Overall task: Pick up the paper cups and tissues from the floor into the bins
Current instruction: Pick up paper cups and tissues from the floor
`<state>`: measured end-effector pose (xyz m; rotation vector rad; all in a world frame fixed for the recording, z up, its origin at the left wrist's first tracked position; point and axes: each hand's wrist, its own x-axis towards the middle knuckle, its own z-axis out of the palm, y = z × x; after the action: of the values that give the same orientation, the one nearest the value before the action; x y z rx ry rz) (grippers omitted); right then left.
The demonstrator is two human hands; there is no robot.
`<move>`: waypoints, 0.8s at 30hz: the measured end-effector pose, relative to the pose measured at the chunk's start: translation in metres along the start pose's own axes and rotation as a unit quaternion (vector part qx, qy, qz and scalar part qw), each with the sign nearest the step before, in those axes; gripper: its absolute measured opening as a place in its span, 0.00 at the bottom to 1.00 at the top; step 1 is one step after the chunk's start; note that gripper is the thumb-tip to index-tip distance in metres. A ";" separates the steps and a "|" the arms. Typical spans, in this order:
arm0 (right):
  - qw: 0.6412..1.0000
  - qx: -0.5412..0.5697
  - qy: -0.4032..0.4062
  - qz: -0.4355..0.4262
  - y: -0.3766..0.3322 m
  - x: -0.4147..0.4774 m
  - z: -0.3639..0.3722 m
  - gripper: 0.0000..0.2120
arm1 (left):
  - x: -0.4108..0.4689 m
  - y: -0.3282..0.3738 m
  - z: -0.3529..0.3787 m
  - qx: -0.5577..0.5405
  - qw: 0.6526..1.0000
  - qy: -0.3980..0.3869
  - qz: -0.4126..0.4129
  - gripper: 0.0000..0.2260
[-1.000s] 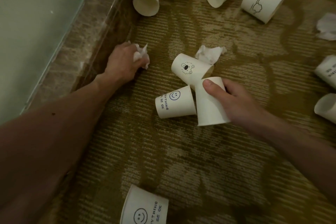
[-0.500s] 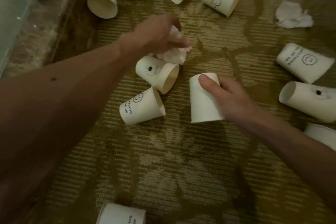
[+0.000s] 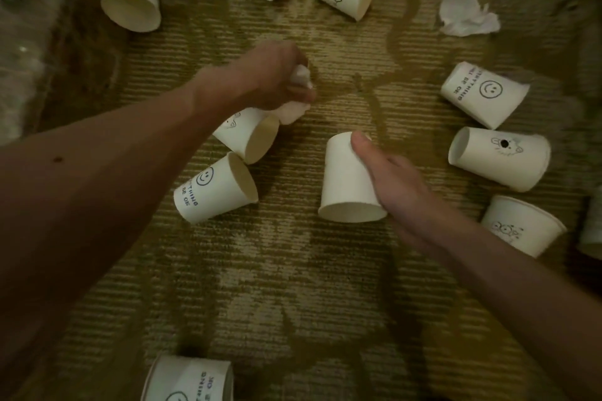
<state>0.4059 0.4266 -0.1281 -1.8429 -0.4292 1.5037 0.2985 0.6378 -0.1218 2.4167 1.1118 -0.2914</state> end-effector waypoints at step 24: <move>0.968 -0.038 -0.247 -0.027 -0.253 -0.539 0.071 0.15 | -0.601 0.203 -0.314 -0.520 0.788 0.203 -0.261 0.14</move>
<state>0.2389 0.2742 0.4270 -1.4815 -0.7732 1.9286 0.0616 0.2792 0.4405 1.1657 1.5520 0.5847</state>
